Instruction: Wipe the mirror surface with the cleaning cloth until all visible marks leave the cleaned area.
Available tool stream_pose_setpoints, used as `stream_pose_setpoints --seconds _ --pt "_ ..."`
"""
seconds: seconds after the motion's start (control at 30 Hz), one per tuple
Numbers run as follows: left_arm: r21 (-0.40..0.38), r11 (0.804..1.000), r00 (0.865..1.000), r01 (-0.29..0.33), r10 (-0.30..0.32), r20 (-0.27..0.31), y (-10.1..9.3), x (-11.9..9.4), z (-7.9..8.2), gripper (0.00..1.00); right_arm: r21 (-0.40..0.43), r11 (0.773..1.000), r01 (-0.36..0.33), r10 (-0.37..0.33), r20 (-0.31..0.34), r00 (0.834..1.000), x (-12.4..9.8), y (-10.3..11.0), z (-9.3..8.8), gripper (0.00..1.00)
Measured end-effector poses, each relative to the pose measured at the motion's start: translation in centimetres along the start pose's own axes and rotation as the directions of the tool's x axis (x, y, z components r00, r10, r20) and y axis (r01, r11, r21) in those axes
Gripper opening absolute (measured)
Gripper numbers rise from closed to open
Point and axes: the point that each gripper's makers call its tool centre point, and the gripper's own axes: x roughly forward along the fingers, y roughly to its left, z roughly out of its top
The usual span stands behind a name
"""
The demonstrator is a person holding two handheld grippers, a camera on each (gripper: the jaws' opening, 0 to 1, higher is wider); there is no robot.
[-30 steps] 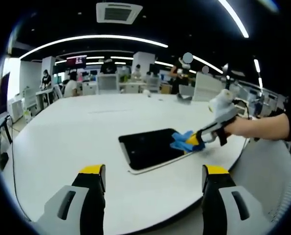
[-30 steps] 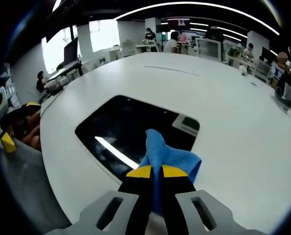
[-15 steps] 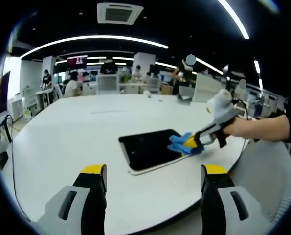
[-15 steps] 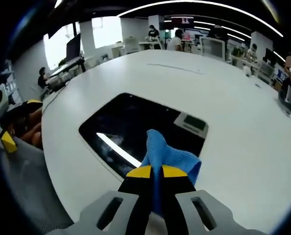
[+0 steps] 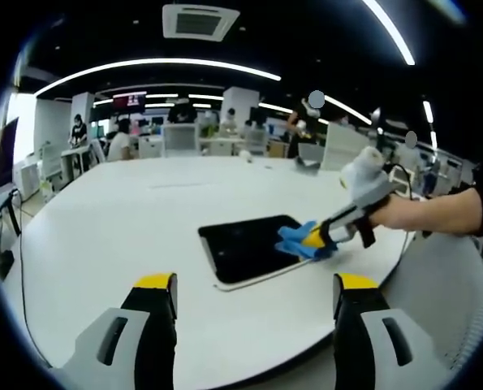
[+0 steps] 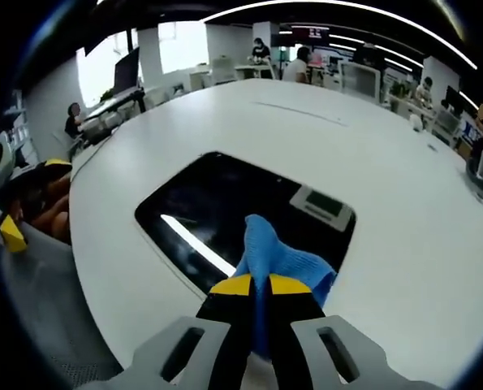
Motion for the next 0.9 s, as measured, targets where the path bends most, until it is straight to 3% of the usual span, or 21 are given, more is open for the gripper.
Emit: stream_pose_setpoints --seconds 0.9 --pt "-0.006 1.0 1.0 -0.002 0.002 0.012 0.0 -0.2 0.2 0.78 -0.042 0.993 -0.108 0.109 0.013 0.994 2.9 6.1 3.4 0.01"
